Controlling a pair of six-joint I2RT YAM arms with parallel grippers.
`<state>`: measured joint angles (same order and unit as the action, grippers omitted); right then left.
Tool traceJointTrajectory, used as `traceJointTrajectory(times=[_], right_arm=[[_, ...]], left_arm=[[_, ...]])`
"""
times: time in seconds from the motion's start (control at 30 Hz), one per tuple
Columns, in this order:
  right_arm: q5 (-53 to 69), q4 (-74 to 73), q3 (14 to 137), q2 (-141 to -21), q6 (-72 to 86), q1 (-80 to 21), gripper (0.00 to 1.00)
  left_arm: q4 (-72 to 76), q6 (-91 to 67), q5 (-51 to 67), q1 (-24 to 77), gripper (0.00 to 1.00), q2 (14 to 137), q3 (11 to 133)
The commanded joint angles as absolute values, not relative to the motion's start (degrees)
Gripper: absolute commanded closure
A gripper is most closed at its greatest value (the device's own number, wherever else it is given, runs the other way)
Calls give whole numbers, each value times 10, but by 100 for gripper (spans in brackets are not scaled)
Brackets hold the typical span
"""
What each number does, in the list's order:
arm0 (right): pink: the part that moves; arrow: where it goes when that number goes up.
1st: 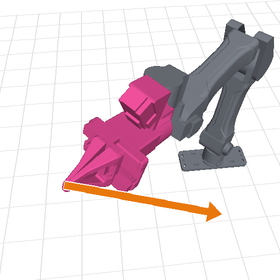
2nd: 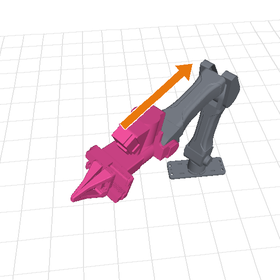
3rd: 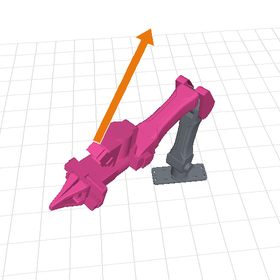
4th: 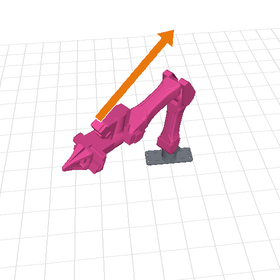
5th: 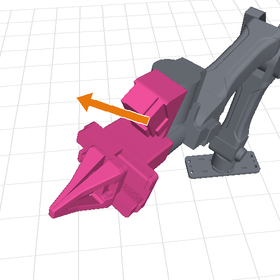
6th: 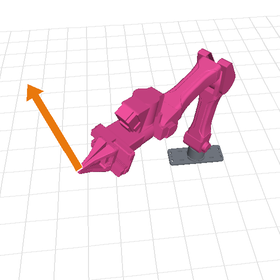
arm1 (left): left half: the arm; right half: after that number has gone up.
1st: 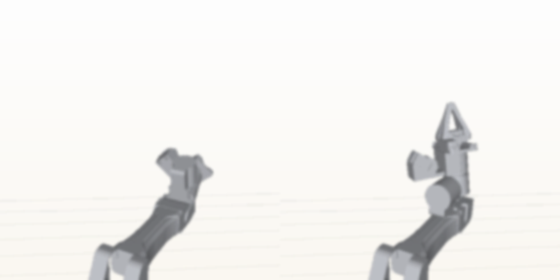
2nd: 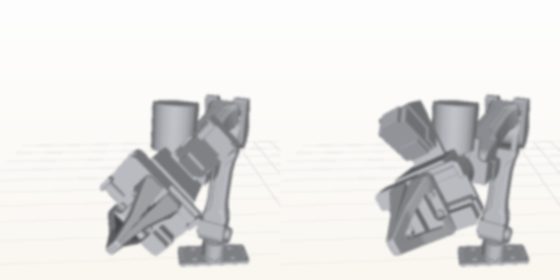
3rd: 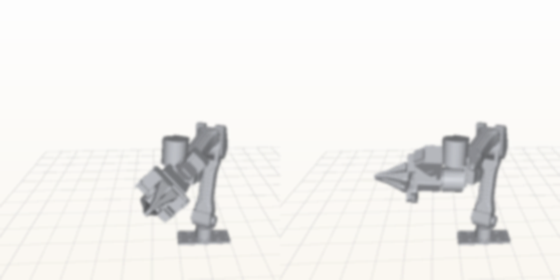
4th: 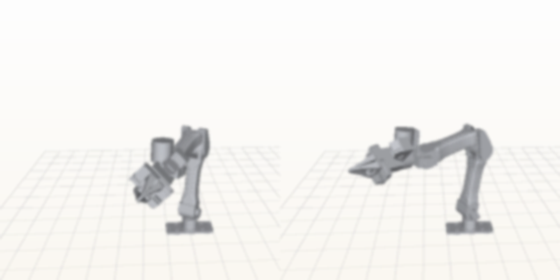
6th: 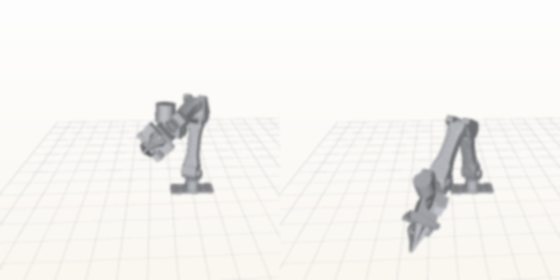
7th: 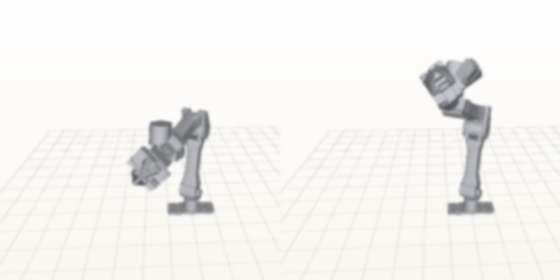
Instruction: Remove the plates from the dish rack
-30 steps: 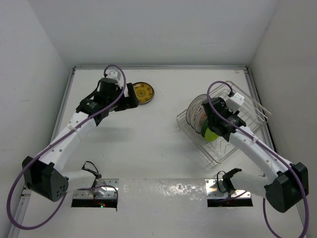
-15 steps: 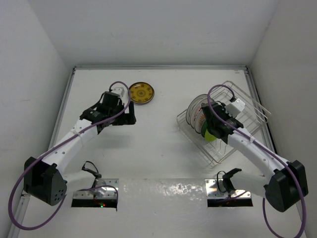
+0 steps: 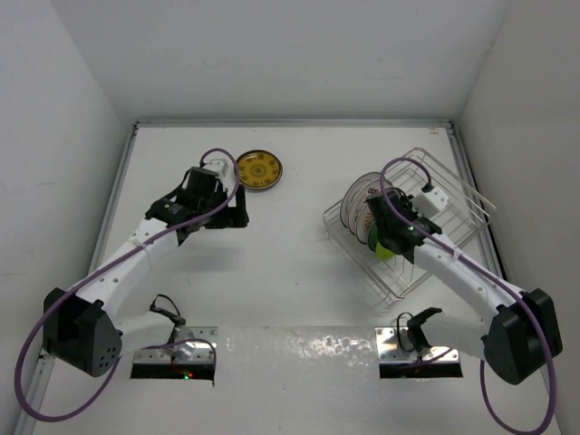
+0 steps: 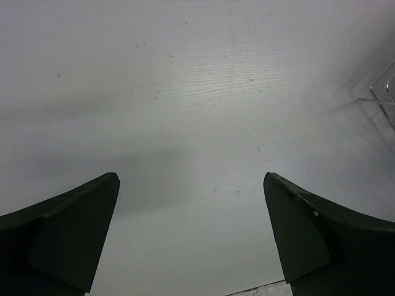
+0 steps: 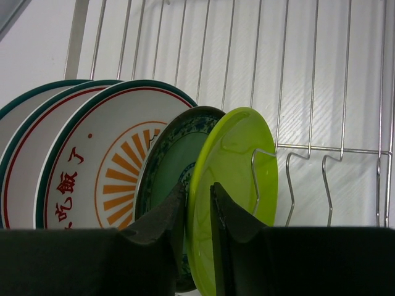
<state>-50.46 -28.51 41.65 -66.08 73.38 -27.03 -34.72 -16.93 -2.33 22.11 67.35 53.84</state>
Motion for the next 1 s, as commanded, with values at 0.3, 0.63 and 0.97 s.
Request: traceJointTrajectory(times=[0.3,0.63,0.97], right_arm=[[-521,-277,376,-630,836,-267,100],[-555,-267,416,-558,814,-267,100],[-444,-134,510,-491,445,-267,100]], left_arm=[[-325,-162,-26,220,0,657,534],[-324,-185,-23,221,0,630,553],[-324,-269,-33,221,0,548,603]])
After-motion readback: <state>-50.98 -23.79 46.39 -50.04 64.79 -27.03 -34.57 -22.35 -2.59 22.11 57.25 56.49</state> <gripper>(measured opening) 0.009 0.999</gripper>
